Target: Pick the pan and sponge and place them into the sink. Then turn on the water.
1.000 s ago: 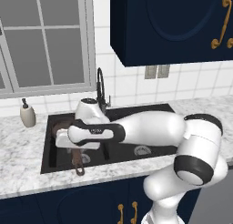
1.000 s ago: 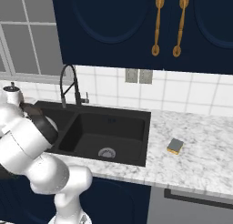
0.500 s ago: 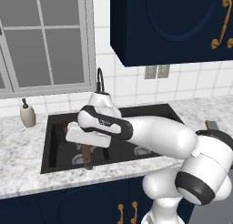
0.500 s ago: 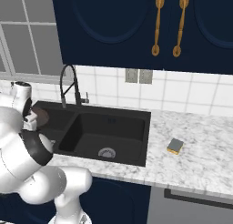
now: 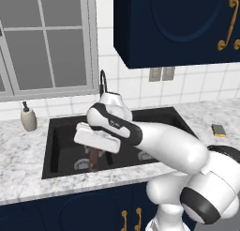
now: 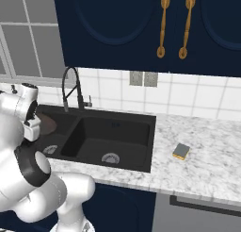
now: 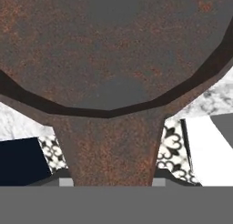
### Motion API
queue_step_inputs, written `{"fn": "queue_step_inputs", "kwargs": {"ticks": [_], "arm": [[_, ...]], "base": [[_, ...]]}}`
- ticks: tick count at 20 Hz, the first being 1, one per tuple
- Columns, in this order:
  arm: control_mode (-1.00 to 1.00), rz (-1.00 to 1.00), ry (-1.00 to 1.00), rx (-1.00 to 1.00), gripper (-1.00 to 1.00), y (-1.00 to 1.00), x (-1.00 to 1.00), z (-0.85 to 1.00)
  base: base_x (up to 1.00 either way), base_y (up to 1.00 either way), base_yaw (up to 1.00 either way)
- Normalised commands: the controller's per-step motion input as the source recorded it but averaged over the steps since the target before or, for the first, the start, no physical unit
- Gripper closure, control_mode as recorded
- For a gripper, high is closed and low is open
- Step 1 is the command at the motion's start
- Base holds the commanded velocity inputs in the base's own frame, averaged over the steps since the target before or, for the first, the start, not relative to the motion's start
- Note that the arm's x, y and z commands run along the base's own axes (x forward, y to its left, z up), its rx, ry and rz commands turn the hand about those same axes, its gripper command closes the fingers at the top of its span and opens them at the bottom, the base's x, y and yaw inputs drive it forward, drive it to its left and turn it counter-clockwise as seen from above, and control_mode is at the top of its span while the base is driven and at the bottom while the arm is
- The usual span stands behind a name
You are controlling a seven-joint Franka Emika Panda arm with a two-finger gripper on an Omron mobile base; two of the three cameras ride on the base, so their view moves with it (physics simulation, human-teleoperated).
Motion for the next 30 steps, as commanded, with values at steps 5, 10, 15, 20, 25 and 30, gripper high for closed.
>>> {"fn": "queue_step_inputs", "kwargs": {"ticks": [5,10,15,20,25,30], "arm": [[-1.00,-0.28,0.11,-0.08,1.00,-0.06,-0.17,0.04],[-1.00,-0.31,0.25,-0.12,1.00,-0.27,-0.03,0.08],[-1.00,-0.36,0.21,-0.16,1.00,-0.35,0.00,0.00],[-1.00,-0.31,0.14,-0.15,1.00,-0.51,0.00,0.00],[-1.00,-0.21,0.14,-0.12,1.00,-0.71,0.01,0.00],[-1.00,-0.08,0.07,-0.11,1.00,-0.74,0.00,0.00]], "base": [[0.00,0.00,0.00],[0.00,0.00,0.00],[0.00,0.00,0.00],[0.00,0.00,0.00],[0.00,0.00,0.00],[0.00,0.00,0.00]]}}
